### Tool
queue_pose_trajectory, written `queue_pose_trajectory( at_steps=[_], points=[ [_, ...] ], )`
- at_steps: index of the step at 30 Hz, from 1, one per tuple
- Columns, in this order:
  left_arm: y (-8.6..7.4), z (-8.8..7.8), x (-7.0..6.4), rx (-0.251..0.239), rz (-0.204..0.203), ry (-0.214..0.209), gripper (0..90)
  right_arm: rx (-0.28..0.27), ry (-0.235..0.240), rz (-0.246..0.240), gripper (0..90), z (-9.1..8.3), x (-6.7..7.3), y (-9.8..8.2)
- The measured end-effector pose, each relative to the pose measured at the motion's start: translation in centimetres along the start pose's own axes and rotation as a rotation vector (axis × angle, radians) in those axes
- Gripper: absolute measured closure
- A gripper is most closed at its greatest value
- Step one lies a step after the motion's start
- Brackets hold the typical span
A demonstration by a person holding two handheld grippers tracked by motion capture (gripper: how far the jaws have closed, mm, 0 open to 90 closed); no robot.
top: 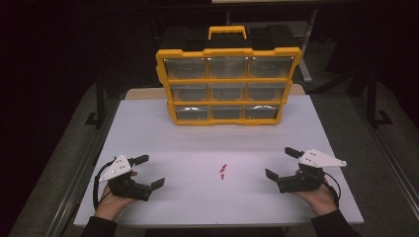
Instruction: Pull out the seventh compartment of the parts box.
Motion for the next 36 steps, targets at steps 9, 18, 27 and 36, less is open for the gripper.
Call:
queue_pose_trajectory(
  at_steps=[9, 18, 27, 36],
  points=[
    [-0.1, 0.4, 0.2, 0.026, 0.007, 0.001, 0.0, -0.008, 0.006, 0.008, 0.0, 0.1, 0.1, 0.1],
    [0.2, 0.9, 0.3, 0.028, 0.008, 0.006, 0.0, -0.016, 0.015, 0.016, 0.0, 0.1, 0.1, 0.1],
    [0.5, 1.8, 0.2, 0.030, 0.023, 0.005, 0.0, -0.019, 0.023, 0.018, 0.0, 0.1, 0.1, 0.1],
    [1.2, 2.6, 0.1, 0.030, 0.036, 0.006, 0.0, -0.012, 0.015, 0.011, 0.0, 0.1, 0.1, 0.0]
  ],
)
Point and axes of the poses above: each handheld gripper's, and its own axes: z roughly forward along the jaws, y roughly out of its top, x roughly to its left, the point moved 5 cm from there along z, roughly forward along the jaws, and after that the axes turned 13 degrees about y, right-handed, at the moved point
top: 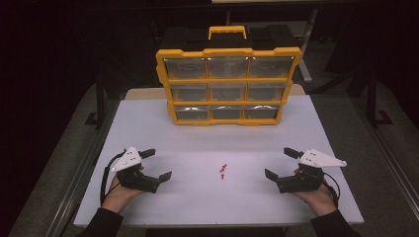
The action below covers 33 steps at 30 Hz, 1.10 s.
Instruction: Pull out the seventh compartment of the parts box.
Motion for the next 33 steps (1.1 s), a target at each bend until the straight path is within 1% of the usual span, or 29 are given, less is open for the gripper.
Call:
queue_pose_trajectory(
  at_steps=[2, 5, 7, 8, 9, 11, 12, 18, 20, 21, 24, 25, 28, 32, 33],
  points=[
    [0.0, 0.1, 0.0, 0.000, -0.005, -0.002, 0.0, -0.003, -0.002, 0.001, 0.0, 0.0, 0.0, 0.0],
    [0.1, 0.3, -0.1, 0.009, 0.000, -0.016, 0.0, -0.005, 0.003, -0.001, 0.0, 0.1, 0.1, 0.1],
    [0.1, 0.6, 0.0, 0.015, -0.004, -0.015, 0.0, -0.004, 0.005, 0.002, 0.0, 0.1, 0.2, 0.1],
    [0.1, 0.7, -0.1, 0.012, -0.019, -0.013, 0.0, -0.004, 0.005, 0.003, 0.0, 0.1, 0.1, 0.1],
    [0.2, 0.8, 0.0, 0.015, -0.006, -0.015, 0.0, -0.005, 0.006, 0.004, 0.0, 0.1, 0.1, 0.1],
    [0.3, 0.9, -0.2, 0.011, -0.011, -0.020, 0.0, -0.005, 0.007, 0.004, 0.0, 0.1, 0.1, 0.1],
    [0.5, 1.1, -0.3, 0.009, -0.021, -0.023, 0.0, -0.005, 0.008, 0.003, 0.0, 0.1, 0.1, 0.1],
    [0.7, 1.4, -0.5, 0.004, -0.003, -0.019, 0.0, -0.013, 0.009, 0.009, 0.0, 0.1, 0.0, 0.2],
    [0.9, 1.6, -0.6, -0.001, -0.010, -0.018, 0.0, -0.009, 0.009, 0.009, 0.0, 0.2, 0.0, 0.2],
    [0.9, 1.7, -0.6, 0.001, -0.003, -0.019, 0.0, -0.007, 0.011, 0.010, 0.0, 0.2, 0.0, 0.2],
    [0.9, 1.9, -0.6, -0.003, -0.007, -0.024, 0.0, -0.006, 0.012, 0.008, 0.0, 0.2, 0.0, 0.2],
    [1.0, 1.9, -0.6, 0.000, 0.000, -0.022, 0.0, -0.006, 0.011, 0.009, 0.0, 0.2, -0.1, 0.2],
    [1.1, 2.2, -0.7, 0.003, -0.004, -0.028, 0.0, -0.007, 0.010, 0.007, 0.0, 0.2, -0.1, 0.2],
    [1.1, 2.4, -0.7, 0.014, 0.002, -0.035, 0.0, -0.002, 0.009, 0.005, 0.0, 0.2, -0.1, 0.2],
    [1.2, 2.5, -0.8, 0.012, -0.007, -0.036, 0.0, -0.002, 0.009, 0.005, 0.0, 0.2, -0.1, 0.2]
  ],
)
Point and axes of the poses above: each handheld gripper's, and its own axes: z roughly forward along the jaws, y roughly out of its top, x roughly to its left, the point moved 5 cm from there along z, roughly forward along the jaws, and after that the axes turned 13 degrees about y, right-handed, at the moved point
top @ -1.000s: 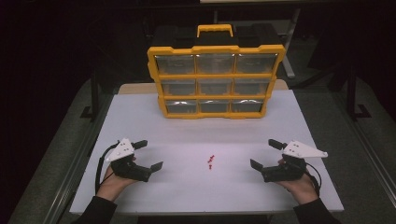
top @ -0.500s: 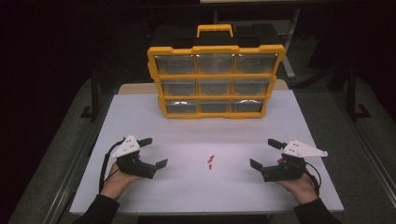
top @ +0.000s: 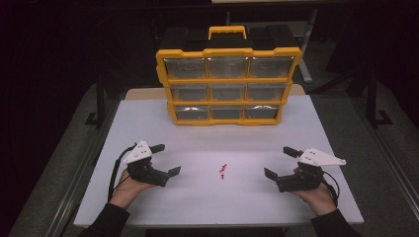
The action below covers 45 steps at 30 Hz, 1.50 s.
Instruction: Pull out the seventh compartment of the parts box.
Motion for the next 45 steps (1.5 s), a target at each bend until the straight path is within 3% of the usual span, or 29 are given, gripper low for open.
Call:
queue_pose_trajectory(
  at_steps=[15, 27, 37, 45],
  points=[
    [0.5, 1.0, -0.1, -0.010, -0.007, 0.000, 0.0, -0.005, 0.006, 0.002, 0.0, 0.3, 0.0, 0.2],
    [1.0, 2.0, -0.4, -0.016, 0.018, 0.003, 0.0, -0.001, 0.020, 0.003, 0.0, 0.4, 0.1, 0.2],
    [1.3, 3.0, -0.6, -0.029, 0.005, -0.002, 0.0, -0.001, 0.019, 0.010, 0.0, 0.4, 0.1, 0.1],
    [2.0, 3.9, -0.7, -0.046, 0.027, 0.001, 0.0, -0.002, 0.017, 0.010, 0.0, 0.4, 0.1, 0.1]
  ],
)
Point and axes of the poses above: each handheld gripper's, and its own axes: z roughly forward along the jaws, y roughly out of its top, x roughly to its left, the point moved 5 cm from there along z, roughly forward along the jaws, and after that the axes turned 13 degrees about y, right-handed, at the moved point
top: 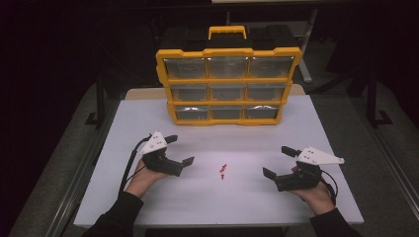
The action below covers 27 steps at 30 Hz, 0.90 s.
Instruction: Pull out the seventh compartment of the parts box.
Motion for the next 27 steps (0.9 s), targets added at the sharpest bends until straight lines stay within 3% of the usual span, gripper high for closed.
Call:
queue_pose_trajectory(
  at_steps=[27],
  points=[
    [1.2, 2.6, -1.0, -0.017, 0.003, -0.029, 0.0, 0.007, 0.004, -0.004, 0.0, 0.1, 0.1, -0.1]
  ],
)
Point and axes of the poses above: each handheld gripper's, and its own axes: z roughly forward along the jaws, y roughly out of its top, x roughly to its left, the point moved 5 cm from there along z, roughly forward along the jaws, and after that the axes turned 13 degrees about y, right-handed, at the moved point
